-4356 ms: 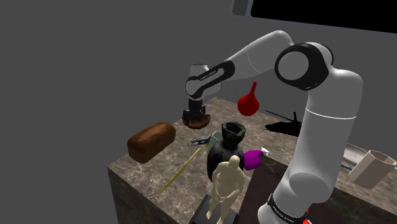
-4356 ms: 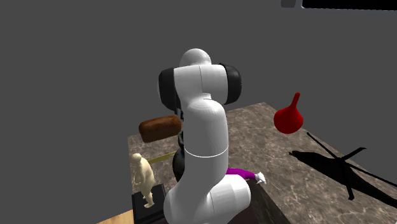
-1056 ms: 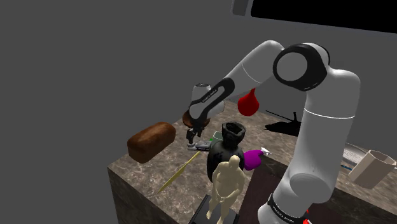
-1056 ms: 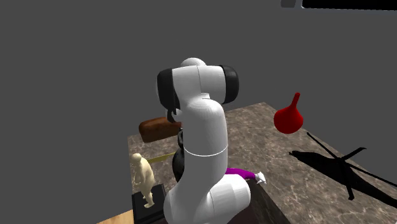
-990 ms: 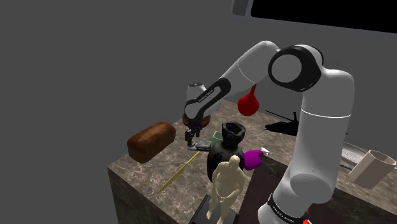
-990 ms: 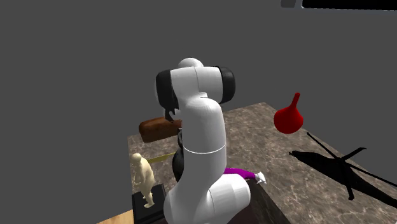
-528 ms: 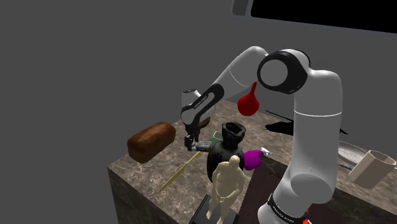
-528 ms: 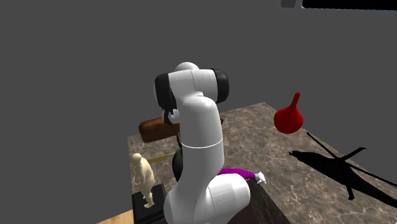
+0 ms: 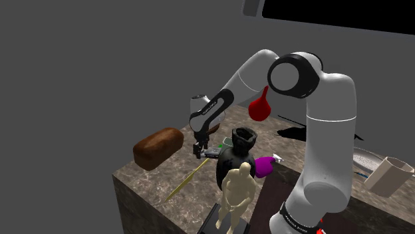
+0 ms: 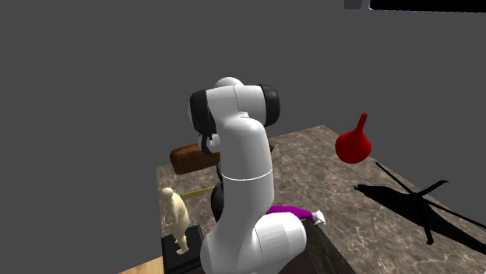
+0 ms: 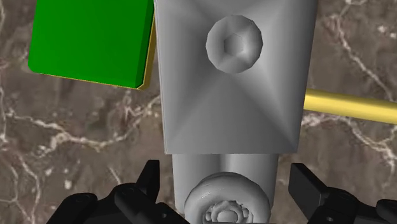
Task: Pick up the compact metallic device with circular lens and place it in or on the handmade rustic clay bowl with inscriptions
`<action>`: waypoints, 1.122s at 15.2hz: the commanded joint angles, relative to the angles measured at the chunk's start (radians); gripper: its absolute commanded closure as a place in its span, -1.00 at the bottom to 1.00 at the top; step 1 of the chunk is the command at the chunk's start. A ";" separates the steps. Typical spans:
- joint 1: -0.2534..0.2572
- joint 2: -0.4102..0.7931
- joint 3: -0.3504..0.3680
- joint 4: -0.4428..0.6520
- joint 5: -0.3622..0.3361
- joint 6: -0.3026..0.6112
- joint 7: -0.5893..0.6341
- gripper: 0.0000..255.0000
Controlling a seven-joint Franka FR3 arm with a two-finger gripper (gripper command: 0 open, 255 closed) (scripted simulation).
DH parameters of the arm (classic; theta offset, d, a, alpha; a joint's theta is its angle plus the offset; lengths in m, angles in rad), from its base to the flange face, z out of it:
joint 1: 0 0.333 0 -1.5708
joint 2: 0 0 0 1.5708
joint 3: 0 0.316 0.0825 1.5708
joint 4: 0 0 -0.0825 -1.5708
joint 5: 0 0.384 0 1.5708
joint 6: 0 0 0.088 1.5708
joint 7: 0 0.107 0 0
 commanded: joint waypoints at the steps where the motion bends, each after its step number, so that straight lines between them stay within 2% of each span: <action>1: 0.000 0.000 0.000 0.000 0.000 0.000 0.000 1.00; 10: 0.000 0.000 0.000 0.000 0.000 0.000 0.000 1.00; 17: 0.003 -0.077 -0.003 0.002 -0.005 -0.079 -0.001 1.00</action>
